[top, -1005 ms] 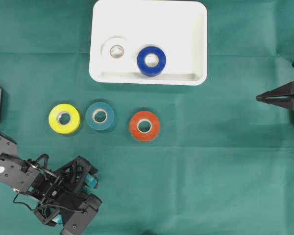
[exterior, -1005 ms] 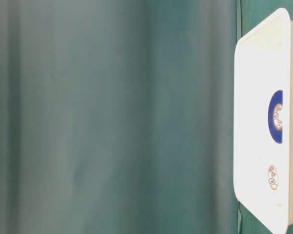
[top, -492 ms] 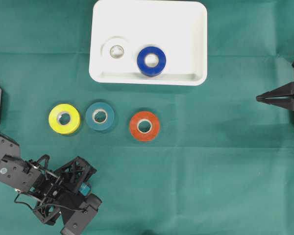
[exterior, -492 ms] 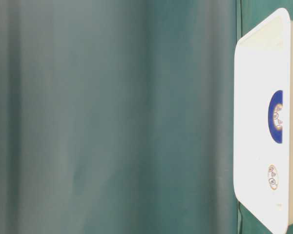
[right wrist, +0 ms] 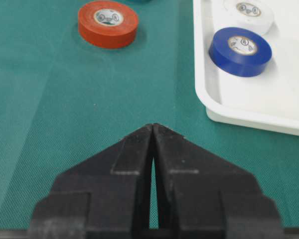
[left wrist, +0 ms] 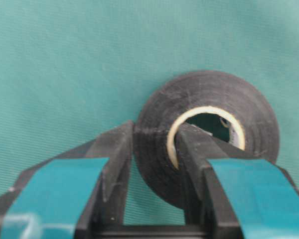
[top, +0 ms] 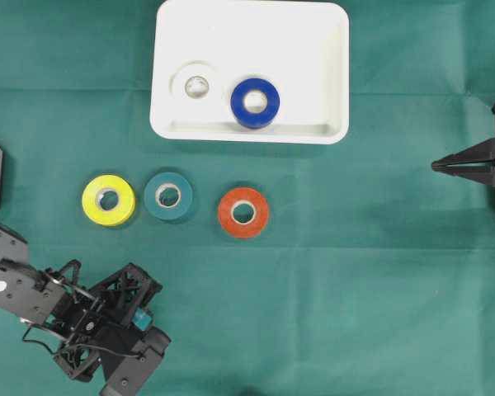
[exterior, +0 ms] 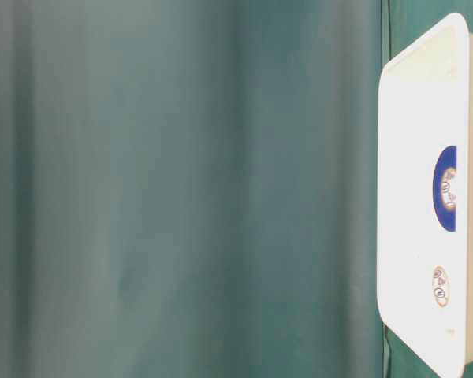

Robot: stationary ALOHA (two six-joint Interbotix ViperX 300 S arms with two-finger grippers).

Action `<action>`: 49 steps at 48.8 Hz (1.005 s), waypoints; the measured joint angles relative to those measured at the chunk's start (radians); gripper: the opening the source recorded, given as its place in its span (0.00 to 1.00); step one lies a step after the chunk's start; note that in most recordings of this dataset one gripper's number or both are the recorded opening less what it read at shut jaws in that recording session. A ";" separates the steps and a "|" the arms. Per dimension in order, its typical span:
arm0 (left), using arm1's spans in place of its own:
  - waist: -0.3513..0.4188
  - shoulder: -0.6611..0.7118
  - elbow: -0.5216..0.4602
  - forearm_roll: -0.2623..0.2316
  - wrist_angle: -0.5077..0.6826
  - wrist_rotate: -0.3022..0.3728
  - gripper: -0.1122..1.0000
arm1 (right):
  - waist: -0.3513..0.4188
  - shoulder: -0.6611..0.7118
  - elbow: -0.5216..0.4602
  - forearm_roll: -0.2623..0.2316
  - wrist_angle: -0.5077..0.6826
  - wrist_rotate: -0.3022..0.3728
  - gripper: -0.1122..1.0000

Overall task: Put the tape into the white case with the left arm.
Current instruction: 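Lower the left gripper into the black roll's core and grip it, then carry the black tape roll into the tray's upper left corner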

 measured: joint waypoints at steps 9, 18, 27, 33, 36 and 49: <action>-0.003 -0.060 -0.037 0.000 0.097 -0.002 0.30 | 0.000 0.000 0.000 0.000 0.000 0.000 0.01; -0.005 -0.104 -0.066 -0.002 0.210 -0.002 0.30 | 0.000 0.000 0.000 0.000 0.000 0.000 0.01; 0.011 -0.106 -0.067 0.000 0.233 -0.002 0.30 | 0.000 0.002 0.000 0.000 0.000 0.000 0.01; 0.043 -0.104 -0.061 -0.002 0.233 0.000 0.30 | 0.002 0.000 0.000 0.000 0.000 0.000 0.01; 0.072 -0.106 -0.060 0.000 0.233 0.000 0.30 | 0.000 0.000 0.000 0.000 -0.002 0.000 0.01; 0.218 -0.106 -0.058 0.002 0.232 0.015 0.30 | 0.000 0.002 0.000 0.002 0.000 0.000 0.01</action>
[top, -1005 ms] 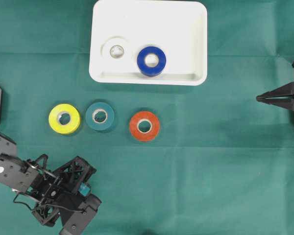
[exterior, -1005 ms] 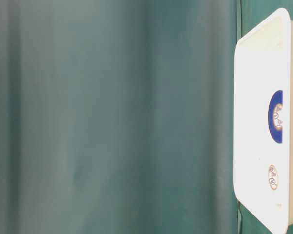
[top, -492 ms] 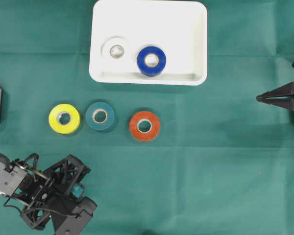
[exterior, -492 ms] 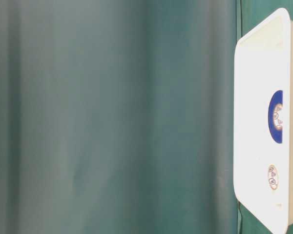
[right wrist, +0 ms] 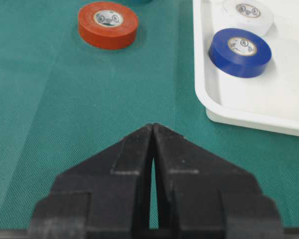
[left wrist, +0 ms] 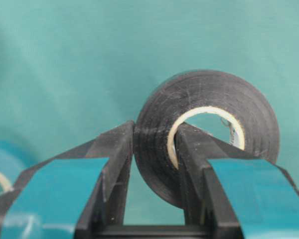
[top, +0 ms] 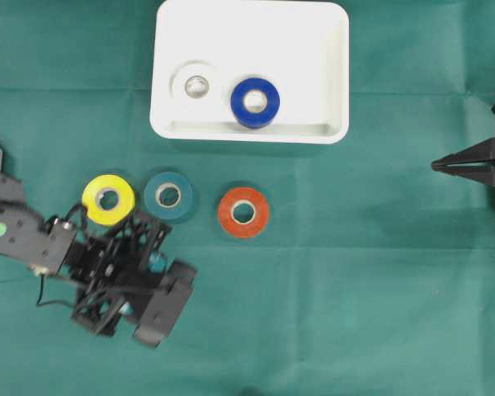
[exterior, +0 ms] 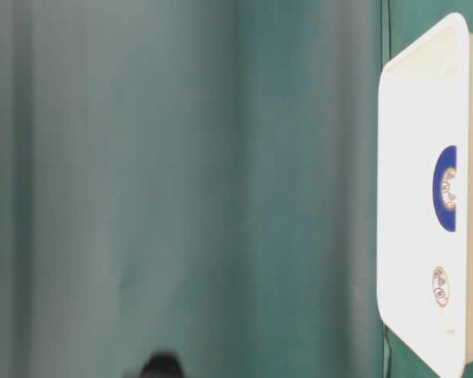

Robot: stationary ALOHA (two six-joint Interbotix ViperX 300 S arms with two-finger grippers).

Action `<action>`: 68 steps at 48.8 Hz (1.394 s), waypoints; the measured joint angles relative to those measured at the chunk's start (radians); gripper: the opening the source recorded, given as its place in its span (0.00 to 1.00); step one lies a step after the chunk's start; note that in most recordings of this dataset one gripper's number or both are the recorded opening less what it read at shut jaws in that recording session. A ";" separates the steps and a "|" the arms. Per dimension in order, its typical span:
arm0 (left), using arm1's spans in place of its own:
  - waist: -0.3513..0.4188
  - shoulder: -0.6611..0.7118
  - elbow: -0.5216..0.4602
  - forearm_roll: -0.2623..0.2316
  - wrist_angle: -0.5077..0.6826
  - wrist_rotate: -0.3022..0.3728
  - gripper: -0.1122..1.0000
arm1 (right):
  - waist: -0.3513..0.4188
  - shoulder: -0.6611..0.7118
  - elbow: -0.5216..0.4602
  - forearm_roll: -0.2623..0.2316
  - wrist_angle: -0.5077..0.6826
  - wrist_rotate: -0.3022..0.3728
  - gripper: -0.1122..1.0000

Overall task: Put the tape into the white case with the left arm.
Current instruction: 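Carry the black tape roll into the tray's upper left corner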

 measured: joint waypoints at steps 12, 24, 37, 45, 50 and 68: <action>0.167 -0.012 0.000 0.000 0.002 0.048 0.30 | 0.000 -0.002 0.000 -0.002 0.000 0.000 0.01; 0.351 -0.017 0.000 0.002 -0.020 0.118 0.30 | 0.000 -0.002 0.003 0.000 0.000 0.000 0.01; 0.526 -0.017 0.005 0.002 -0.110 0.169 0.30 | 0.000 -0.002 0.003 -0.002 0.000 0.000 0.01; 0.635 -0.017 0.003 0.002 -0.133 0.173 0.30 | 0.000 -0.002 0.003 -0.002 0.000 0.000 0.01; 0.695 -0.017 0.003 0.002 -0.164 0.175 0.30 | 0.000 0.000 0.002 -0.002 0.000 0.000 0.01; 0.873 0.017 0.003 0.002 -0.311 0.232 0.30 | 0.000 -0.002 0.003 -0.002 0.000 0.000 0.01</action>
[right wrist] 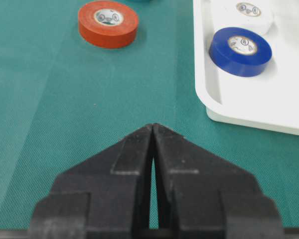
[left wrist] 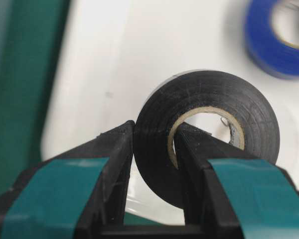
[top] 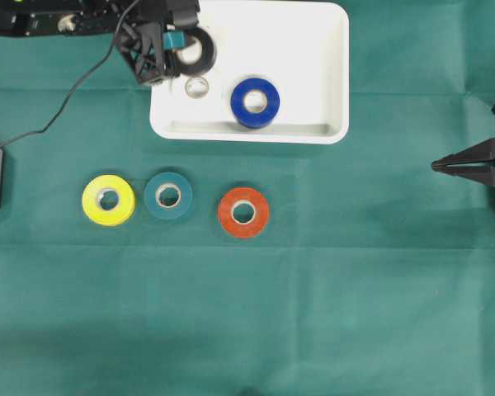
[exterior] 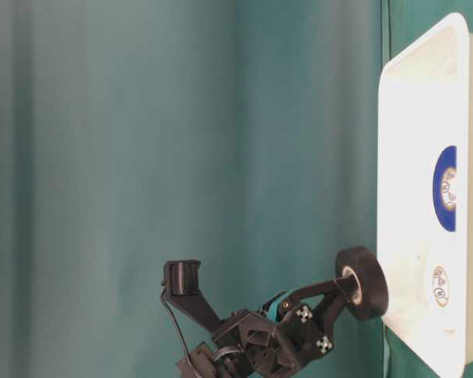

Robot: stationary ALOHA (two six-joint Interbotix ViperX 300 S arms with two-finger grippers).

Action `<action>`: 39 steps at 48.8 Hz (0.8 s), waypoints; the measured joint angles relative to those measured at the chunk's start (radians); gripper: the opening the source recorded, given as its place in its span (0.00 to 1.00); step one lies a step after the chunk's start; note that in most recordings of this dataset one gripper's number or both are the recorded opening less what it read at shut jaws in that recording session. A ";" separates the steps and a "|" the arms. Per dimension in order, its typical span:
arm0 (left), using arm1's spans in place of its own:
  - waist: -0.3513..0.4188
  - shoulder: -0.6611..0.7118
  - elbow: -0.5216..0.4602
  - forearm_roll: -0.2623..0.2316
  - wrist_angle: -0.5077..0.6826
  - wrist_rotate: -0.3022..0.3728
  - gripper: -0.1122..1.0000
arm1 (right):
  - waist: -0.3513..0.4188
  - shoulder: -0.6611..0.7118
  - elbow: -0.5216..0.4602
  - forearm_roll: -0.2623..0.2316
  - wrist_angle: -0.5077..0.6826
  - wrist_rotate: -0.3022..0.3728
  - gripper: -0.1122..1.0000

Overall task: Put the tape into the white case with the left arm.
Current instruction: 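Carry the black tape roll into the tray's upper left corner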

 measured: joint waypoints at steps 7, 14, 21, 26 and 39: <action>0.026 0.017 0.000 0.000 -0.032 0.002 0.30 | 0.000 0.000 0.000 0.000 0.000 0.000 0.01; 0.028 0.026 0.000 0.000 -0.035 0.002 0.30 | 0.000 0.000 0.000 0.000 0.000 0.000 0.01; 0.028 0.028 0.005 0.000 -0.035 0.002 0.30 | 0.000 0.000 0.000 0.000 0.000 0.000 0.01; 0.028 0.028 0.008 0.000 -0.035 0.000 0.31 | 0.000 0.000 0.000 0.000 0.000 0.000 0.01; 0.028 0.029 0.008 -0.002 -0.038 -0.005 0.83 | 0.000 0.000 0.000 0.002 0.000 0.000 0.01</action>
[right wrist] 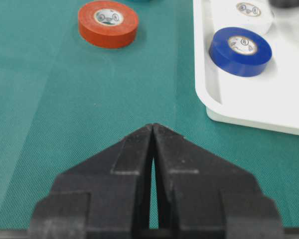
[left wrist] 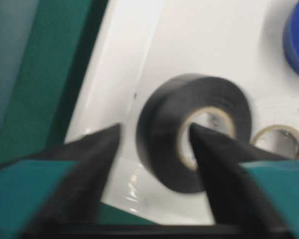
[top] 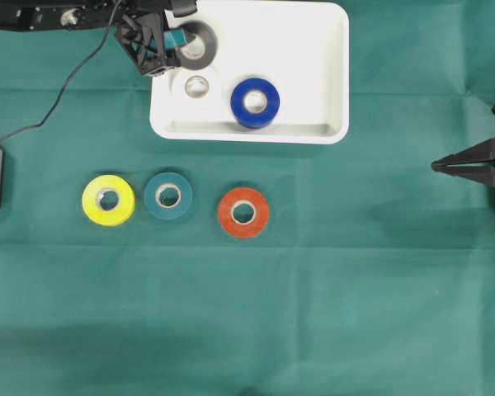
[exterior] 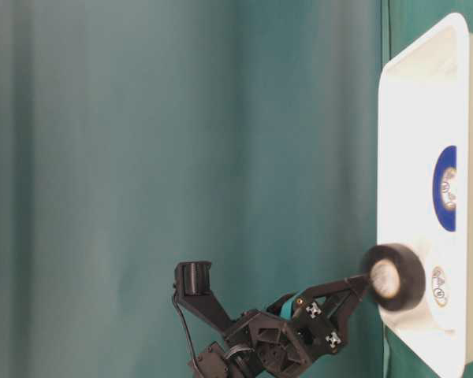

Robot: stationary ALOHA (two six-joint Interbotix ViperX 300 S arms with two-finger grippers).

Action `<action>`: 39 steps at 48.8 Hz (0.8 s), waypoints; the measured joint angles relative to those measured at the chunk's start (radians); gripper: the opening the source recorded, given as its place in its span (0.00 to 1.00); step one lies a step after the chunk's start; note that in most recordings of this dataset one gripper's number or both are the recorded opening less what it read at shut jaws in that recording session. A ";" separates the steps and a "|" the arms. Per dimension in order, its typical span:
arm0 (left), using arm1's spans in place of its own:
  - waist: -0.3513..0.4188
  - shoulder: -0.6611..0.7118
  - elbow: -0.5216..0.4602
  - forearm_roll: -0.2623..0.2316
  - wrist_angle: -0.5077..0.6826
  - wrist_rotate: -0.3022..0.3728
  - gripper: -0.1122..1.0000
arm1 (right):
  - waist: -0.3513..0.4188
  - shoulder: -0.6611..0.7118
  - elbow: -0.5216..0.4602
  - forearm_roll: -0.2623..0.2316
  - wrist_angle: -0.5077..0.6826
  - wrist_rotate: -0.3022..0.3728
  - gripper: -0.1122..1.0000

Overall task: Put the tape into the white case with the left arm.
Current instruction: 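Carry the black tape roll into the tray's upper left corner, then release the black roll and withdraw the left gripper leftward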

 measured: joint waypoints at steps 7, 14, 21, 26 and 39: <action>0.000 0.000 0.005 0.002 0.000 0.000 0.96 | 0.000 0.000 0.000 -0.002 0.000 0.000 0.01; 0.002 0.000 0.009 0.002 -0.002 0.000 0.95 | 0.000 0.000 0.000 -0.002 0.000 -0.002 0.01; 0.002 -0.003 0.020 0.002 0.000 0.000 0.95 | 0.000 0.000 0.000 -0.002 0.000 0.000 0.01; 0.002 -0.021 0.044 0.002 0.000 0.000 0.95 | 0.000 0.000 0.000 -0.002 0.000 0.000 0.01; 0.002 -0.141 0.158 0.000 0.000 -0.002 0.95 | 0.000 0.002 0.000 -0.002 0.000 0.000 0.01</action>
